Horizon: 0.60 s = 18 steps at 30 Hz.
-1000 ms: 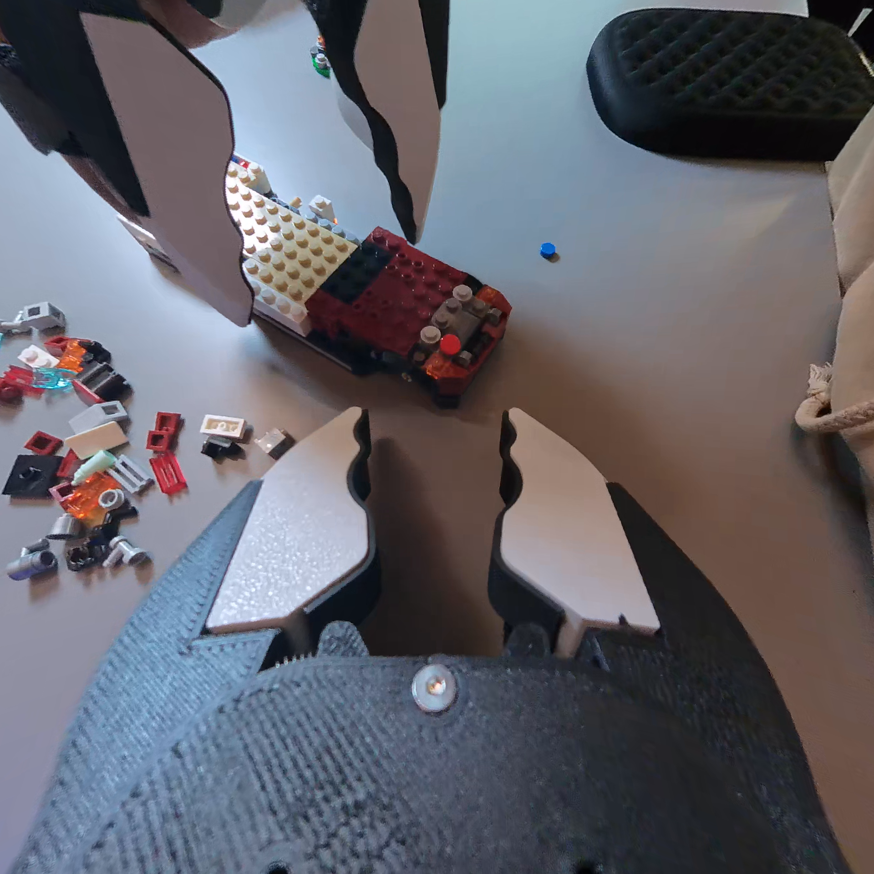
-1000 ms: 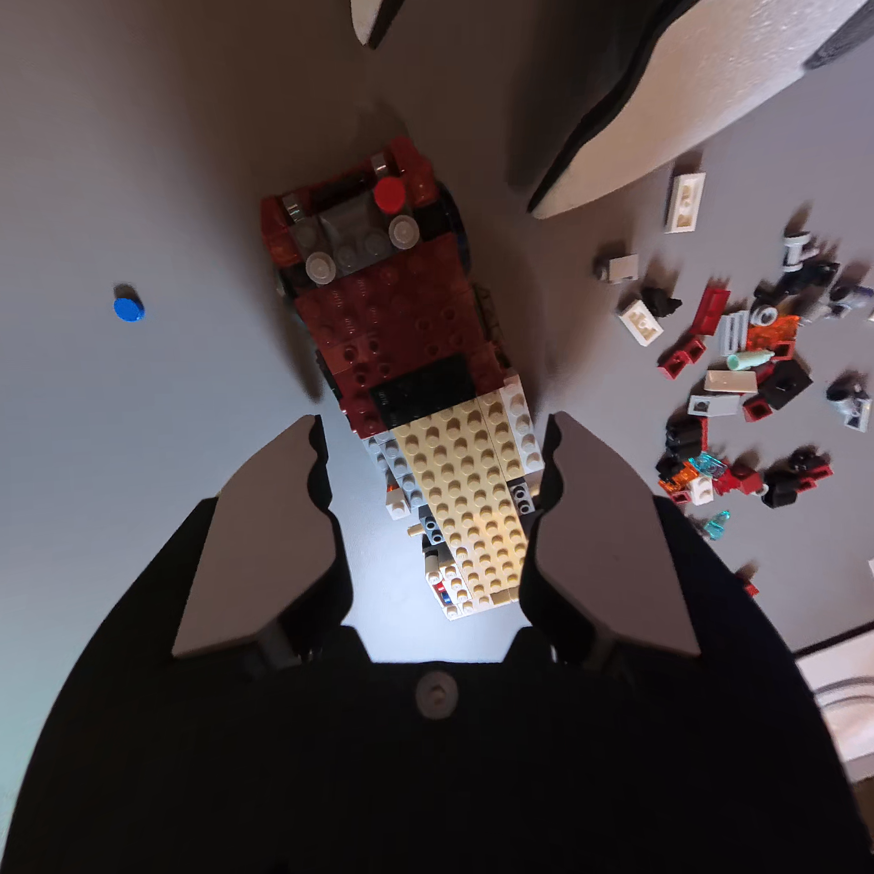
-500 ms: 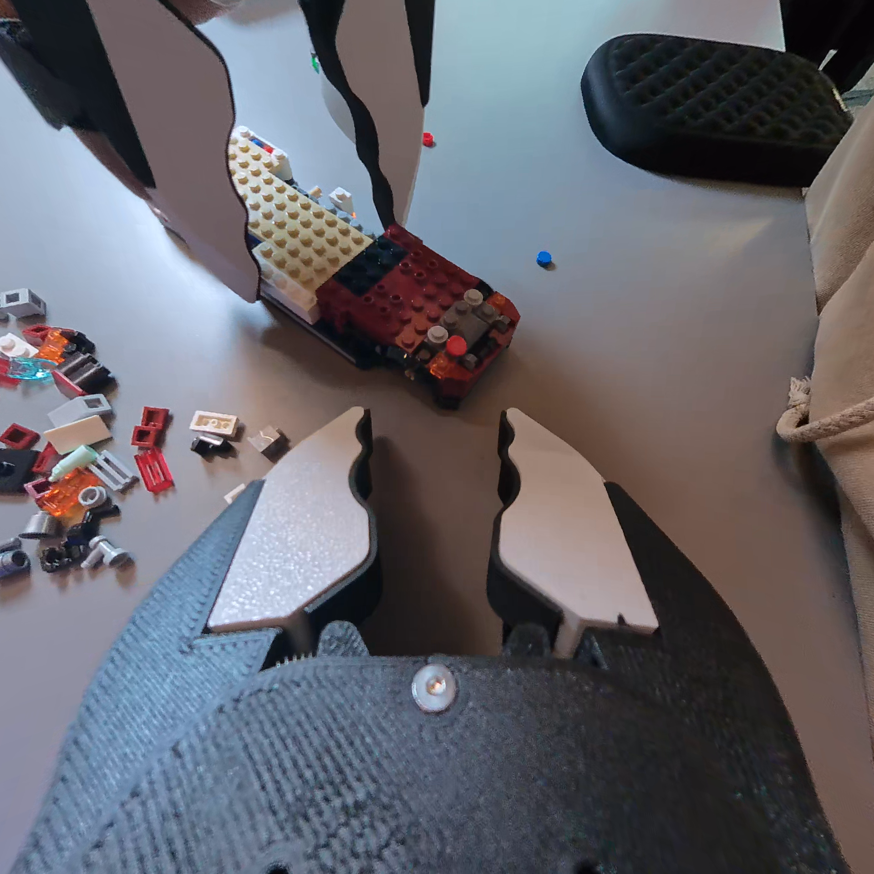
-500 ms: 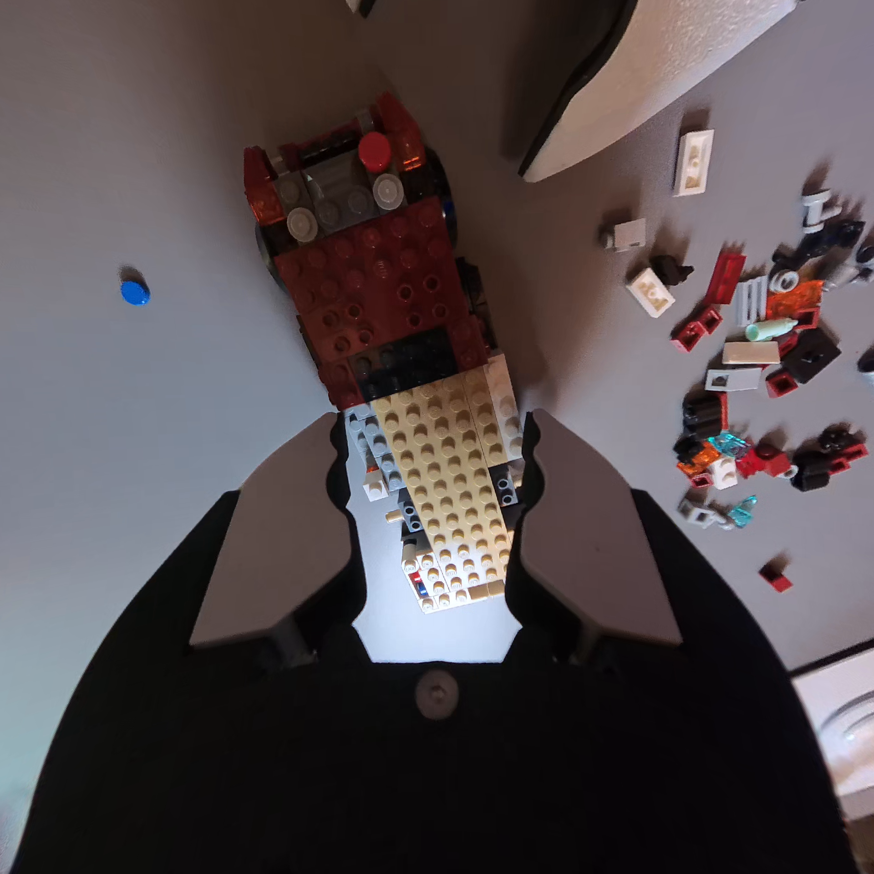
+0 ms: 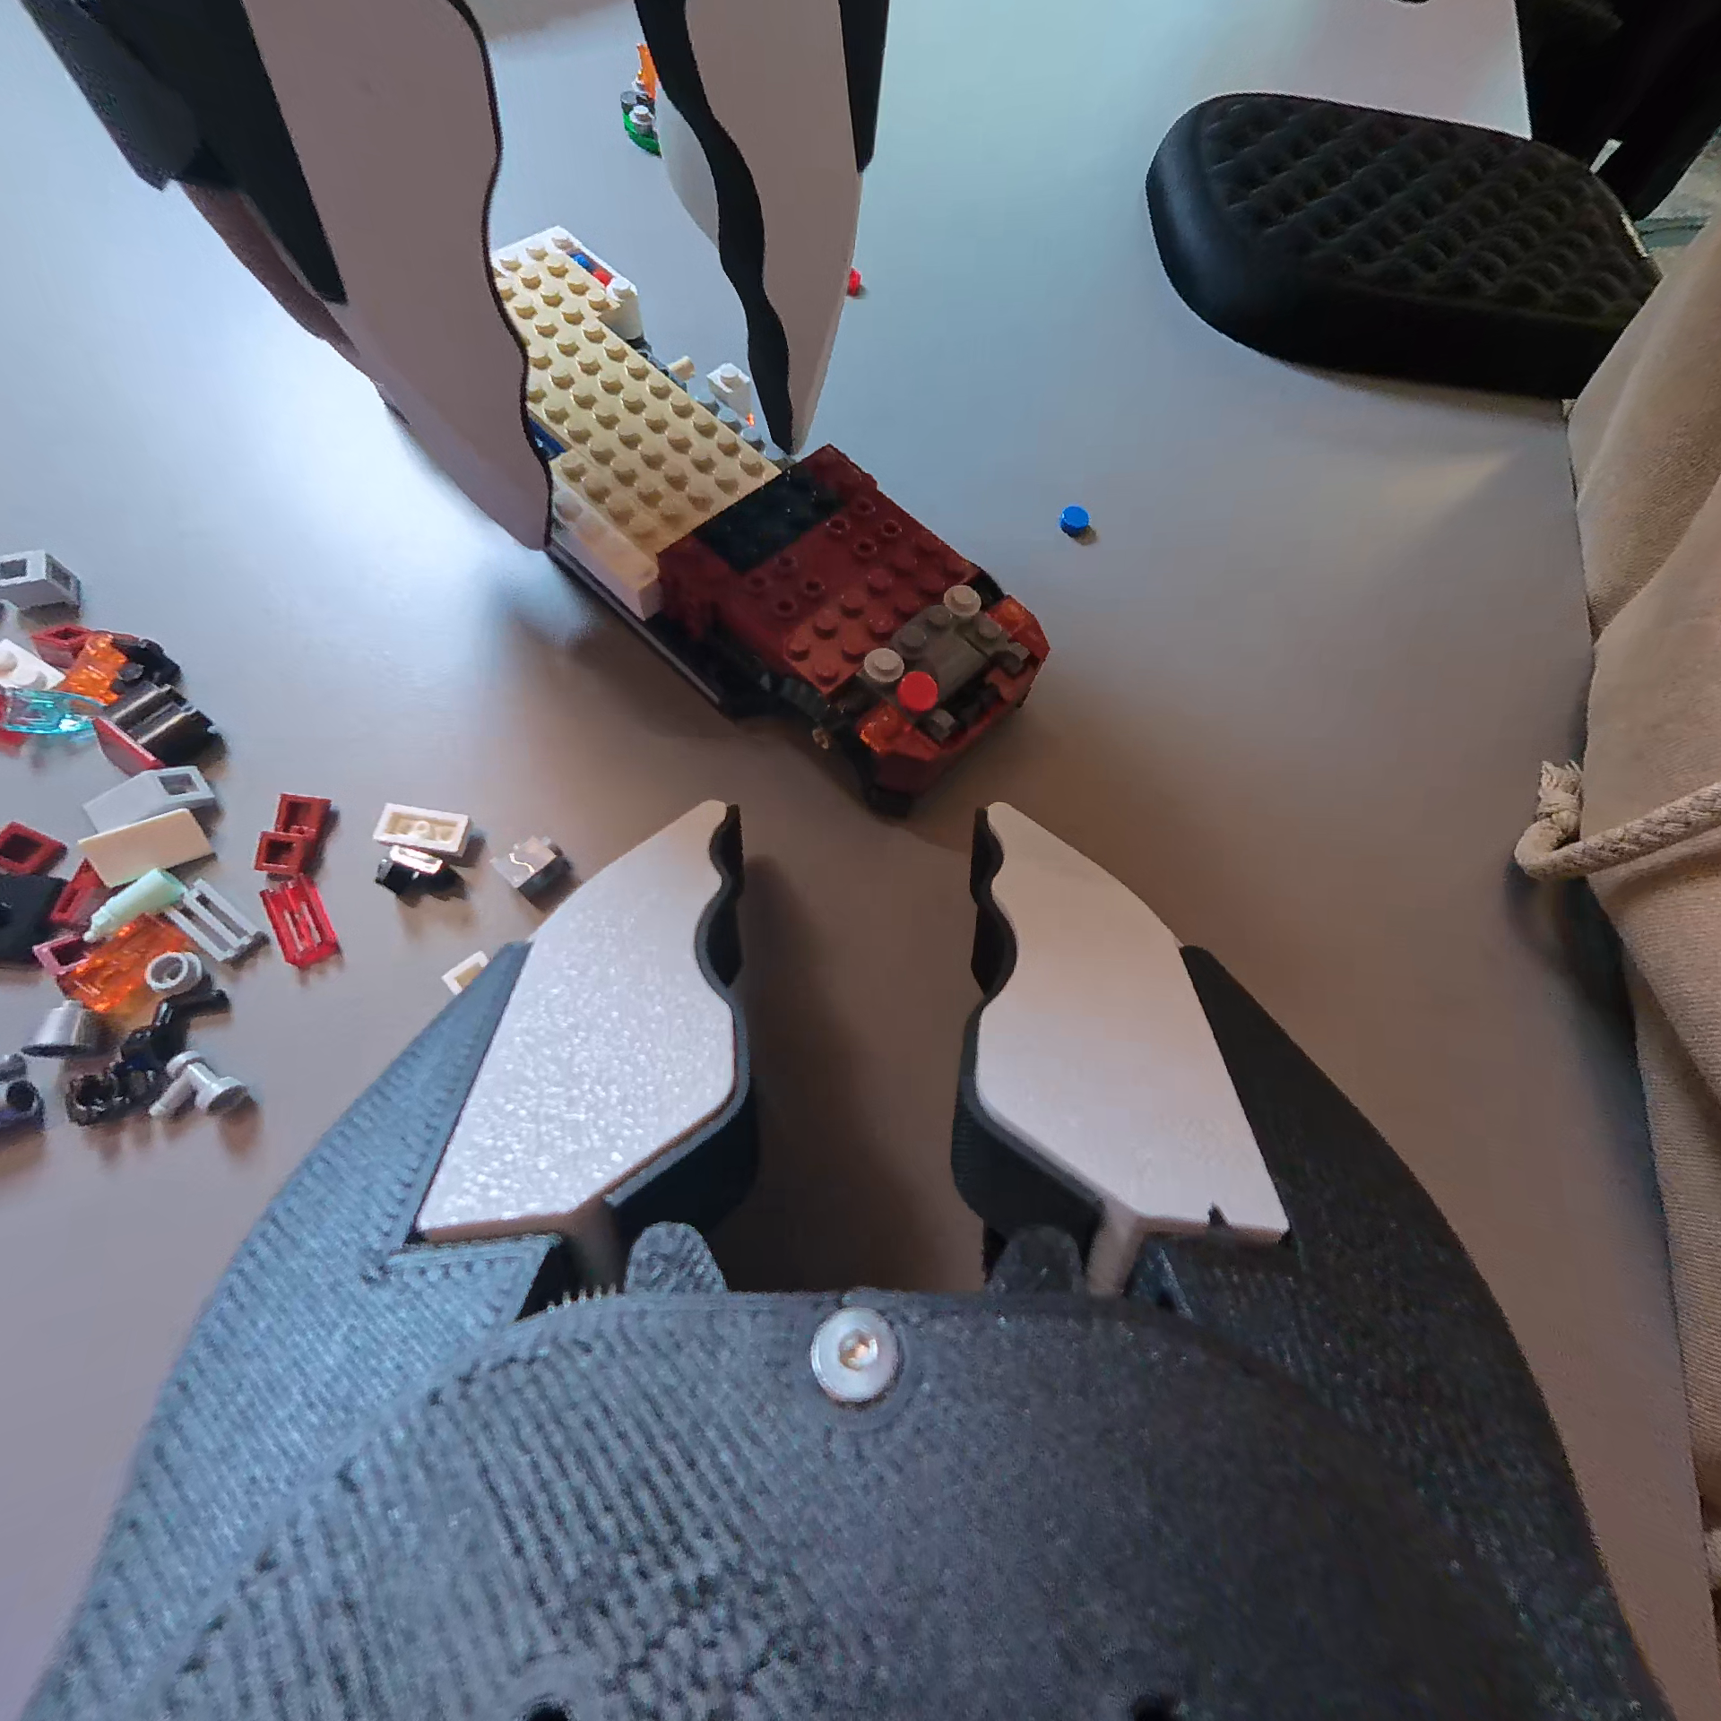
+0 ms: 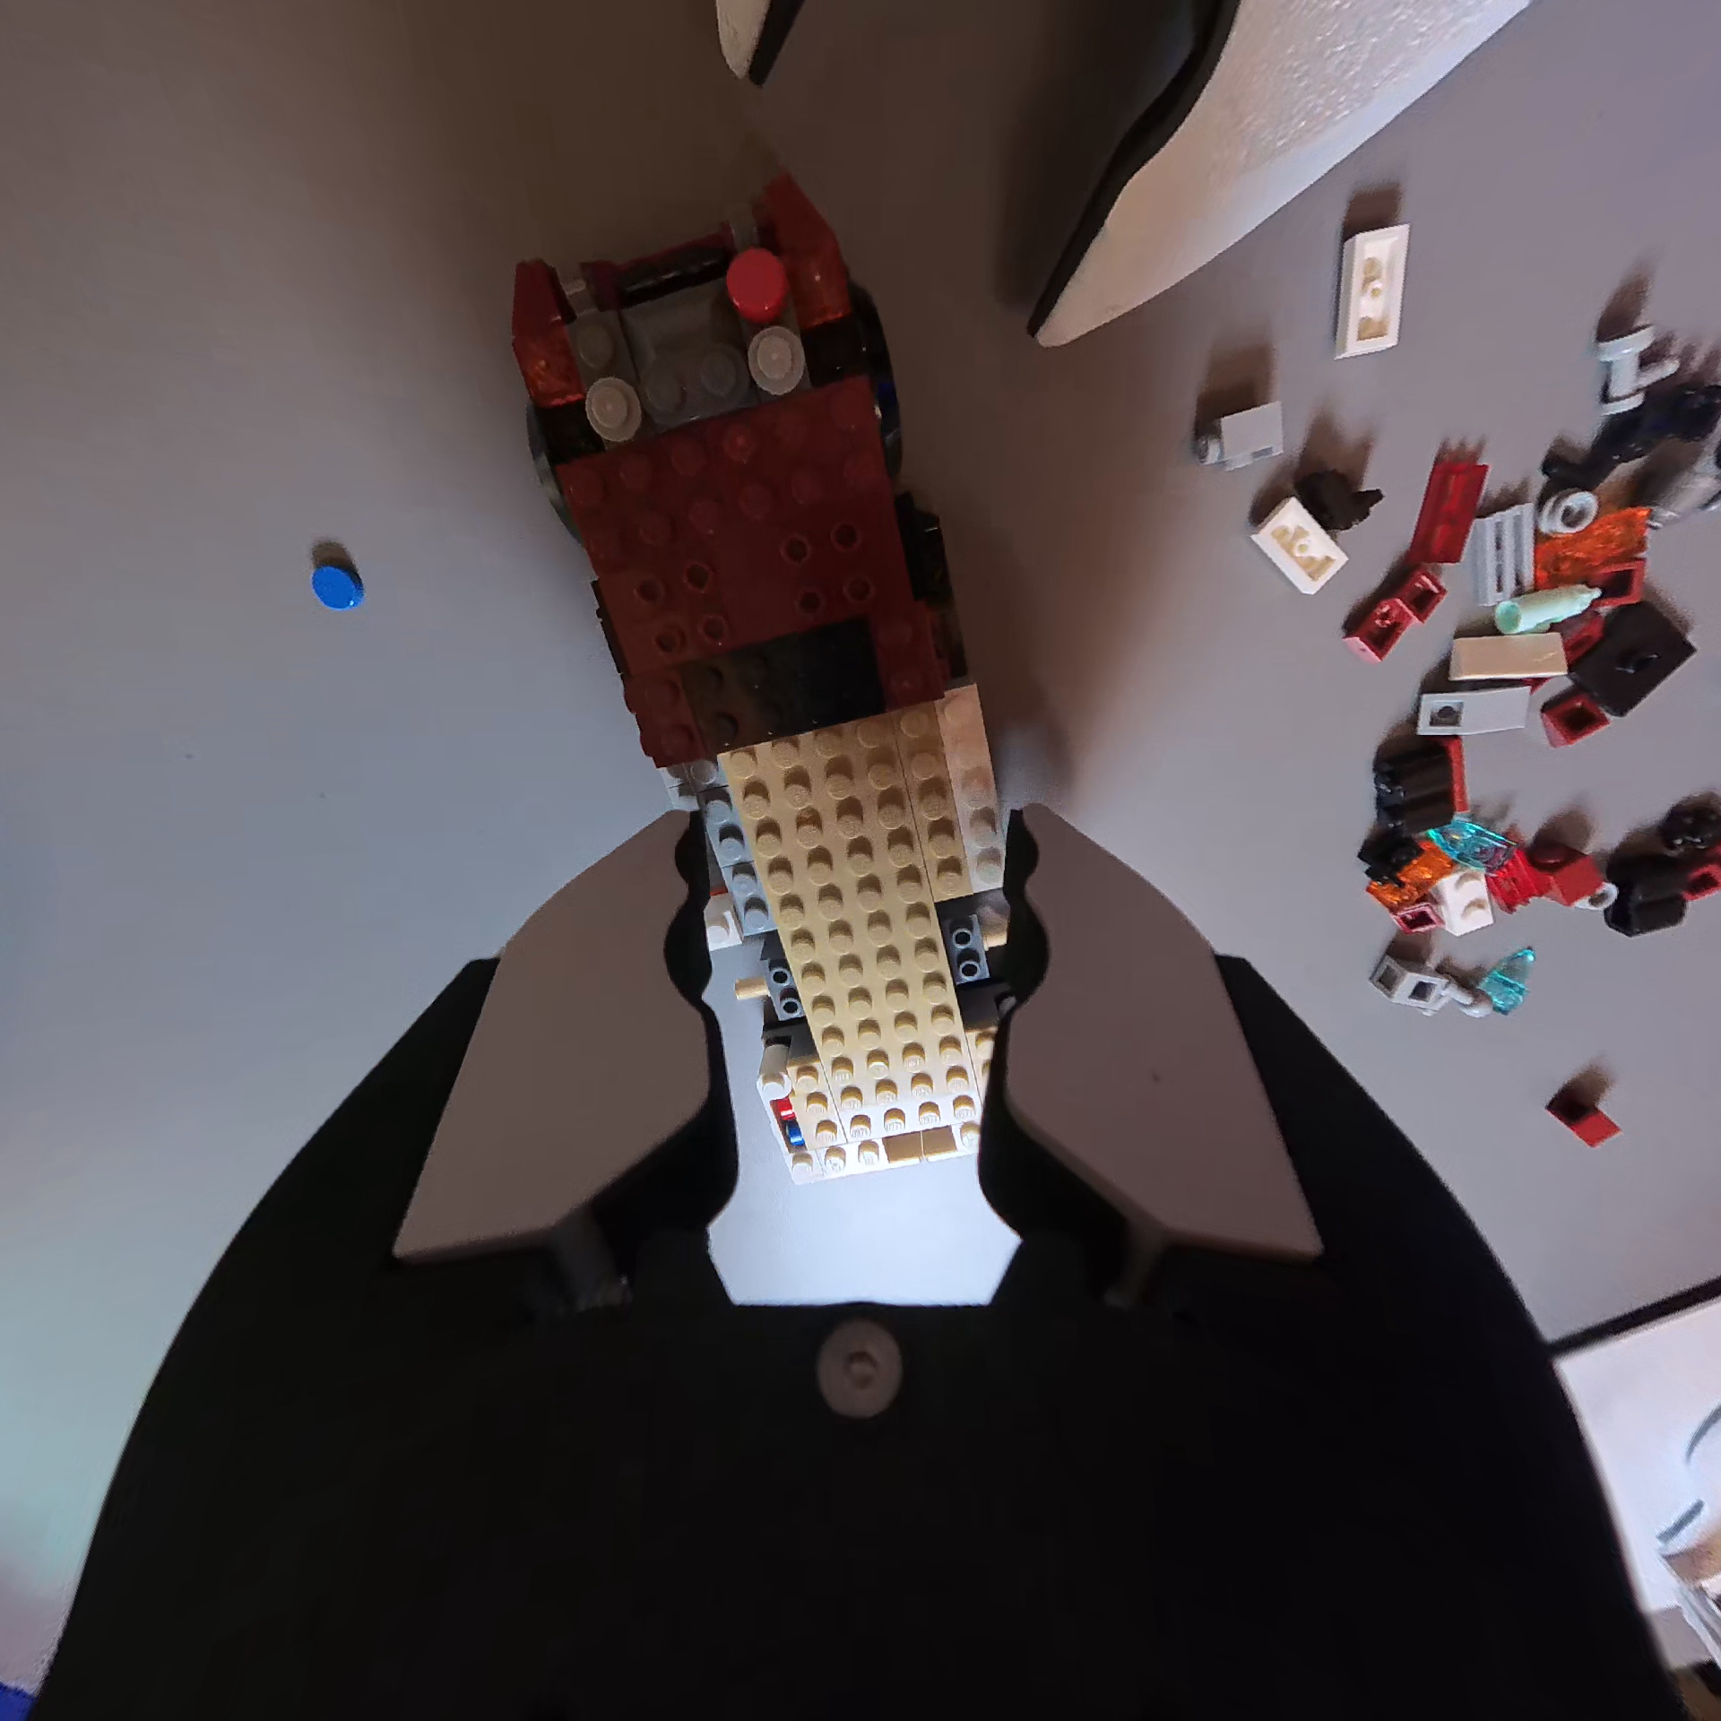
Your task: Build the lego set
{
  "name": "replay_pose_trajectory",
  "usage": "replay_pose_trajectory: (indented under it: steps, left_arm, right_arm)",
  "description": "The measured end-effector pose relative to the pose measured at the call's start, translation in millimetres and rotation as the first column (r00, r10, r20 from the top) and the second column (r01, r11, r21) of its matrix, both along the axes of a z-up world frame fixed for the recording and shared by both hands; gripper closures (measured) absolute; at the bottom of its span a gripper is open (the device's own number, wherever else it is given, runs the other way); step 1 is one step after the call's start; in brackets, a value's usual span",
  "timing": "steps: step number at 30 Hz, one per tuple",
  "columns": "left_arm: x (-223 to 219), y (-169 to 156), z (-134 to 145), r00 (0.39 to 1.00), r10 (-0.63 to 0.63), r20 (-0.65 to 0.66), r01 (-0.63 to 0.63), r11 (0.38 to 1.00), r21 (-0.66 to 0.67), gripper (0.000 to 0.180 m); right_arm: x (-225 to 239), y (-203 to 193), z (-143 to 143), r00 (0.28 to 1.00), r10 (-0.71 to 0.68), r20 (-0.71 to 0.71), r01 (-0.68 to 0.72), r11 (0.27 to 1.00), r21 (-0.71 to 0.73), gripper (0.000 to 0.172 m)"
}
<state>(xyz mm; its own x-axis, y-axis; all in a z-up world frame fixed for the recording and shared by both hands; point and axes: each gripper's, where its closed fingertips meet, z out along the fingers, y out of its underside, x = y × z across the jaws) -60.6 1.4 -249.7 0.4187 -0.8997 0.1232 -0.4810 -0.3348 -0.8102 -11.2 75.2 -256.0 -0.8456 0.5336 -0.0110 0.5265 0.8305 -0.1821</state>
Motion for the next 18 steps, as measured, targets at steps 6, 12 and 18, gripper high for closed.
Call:
replay_pose_trajectory:
  steps: [6, 12, 18]
  left_arm:
    - [0.3, -1.1, -0.4, 1.000, -0.006, -0.002, 0.006, 1.000, 0.002, 0.134]
    - [0.8, 0.0, 0.6, 1.000, 0.020, 0.016, -0.019, 1.000, -0.016, 0.131]
    - [3.5, 3.7, 7.8, 0.987, 0.100, 0.128, -0.078, 0.983, -0.167, 0.130]
  right_arm:
    - [-0.6, 1.1, -2.3, 1.000, 0.027, 0.006, -0.027, 0.999, 0.031, 0.110]
    - [3.9, -3.4, -1.9, 0.997, -0.073, -0.009, 0.073, 0.997, 0.017, 0.111]
    - [12.8, -15.5, 1.0, 0.957, -0.265, -0.121, 0.264, 0.964, -0.026, 0.111]
